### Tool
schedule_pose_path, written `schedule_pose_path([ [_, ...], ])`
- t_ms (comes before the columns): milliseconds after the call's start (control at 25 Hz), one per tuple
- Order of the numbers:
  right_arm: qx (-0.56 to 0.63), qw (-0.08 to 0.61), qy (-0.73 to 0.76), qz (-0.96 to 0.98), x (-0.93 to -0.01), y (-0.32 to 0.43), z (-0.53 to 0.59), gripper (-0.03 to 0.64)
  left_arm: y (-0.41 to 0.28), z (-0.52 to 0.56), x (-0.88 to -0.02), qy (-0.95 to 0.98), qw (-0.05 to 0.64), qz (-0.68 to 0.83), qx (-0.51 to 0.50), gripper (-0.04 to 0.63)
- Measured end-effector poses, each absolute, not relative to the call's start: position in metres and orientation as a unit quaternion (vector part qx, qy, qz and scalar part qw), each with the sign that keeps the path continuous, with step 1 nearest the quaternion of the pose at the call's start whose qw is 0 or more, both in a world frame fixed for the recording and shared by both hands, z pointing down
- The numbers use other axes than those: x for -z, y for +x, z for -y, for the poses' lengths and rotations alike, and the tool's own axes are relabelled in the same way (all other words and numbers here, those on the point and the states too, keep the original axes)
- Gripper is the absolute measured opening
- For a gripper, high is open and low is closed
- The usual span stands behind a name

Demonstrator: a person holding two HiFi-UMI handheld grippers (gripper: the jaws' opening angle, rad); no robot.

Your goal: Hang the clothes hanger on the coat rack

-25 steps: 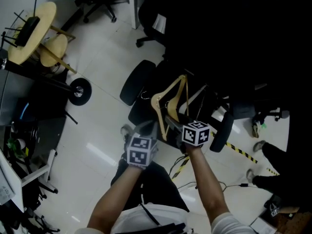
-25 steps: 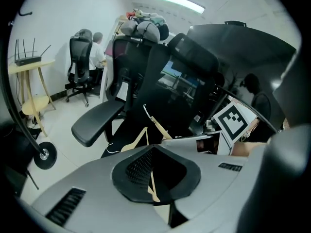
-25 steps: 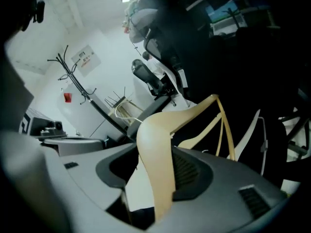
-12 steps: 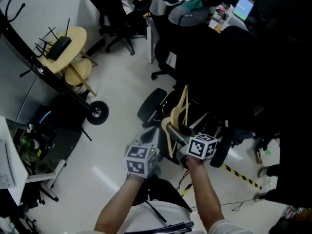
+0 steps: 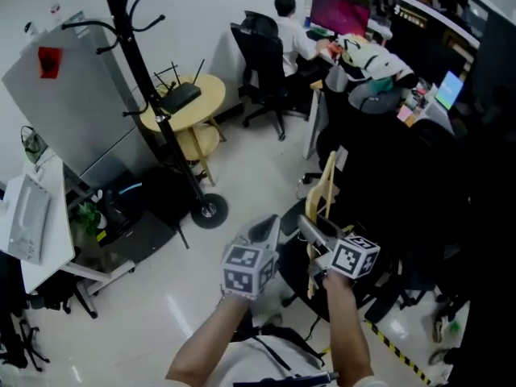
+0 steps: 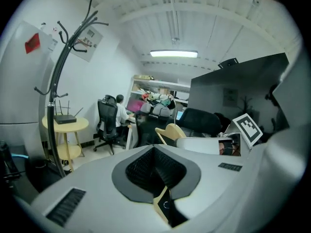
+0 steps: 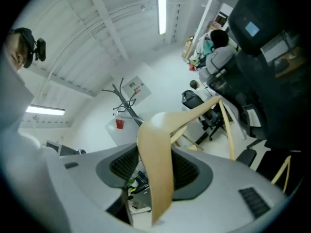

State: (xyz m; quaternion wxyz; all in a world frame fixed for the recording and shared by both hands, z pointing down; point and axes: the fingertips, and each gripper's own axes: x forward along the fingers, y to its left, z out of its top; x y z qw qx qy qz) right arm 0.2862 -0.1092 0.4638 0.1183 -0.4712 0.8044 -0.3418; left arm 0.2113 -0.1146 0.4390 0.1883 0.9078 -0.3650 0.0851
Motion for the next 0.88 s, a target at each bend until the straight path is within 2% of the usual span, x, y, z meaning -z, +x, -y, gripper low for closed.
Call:
schedule_pose_path([
  [480, 0.300, 0.123, -0.354, -0.877, -0.353, 0.152, 0.163, 0.230, 0.074, 0.166, -0.310, 0.890, 0.115, 0.441, 0.007, -0.003],
  [880, 0.270, 0.146, -0.316, -0.898, -0.281, 0.059, 0.223, 0.229, -0.019, 0.216, -0.252, 0.894, 0.072, 0.442, 0.031, -0.003],
])
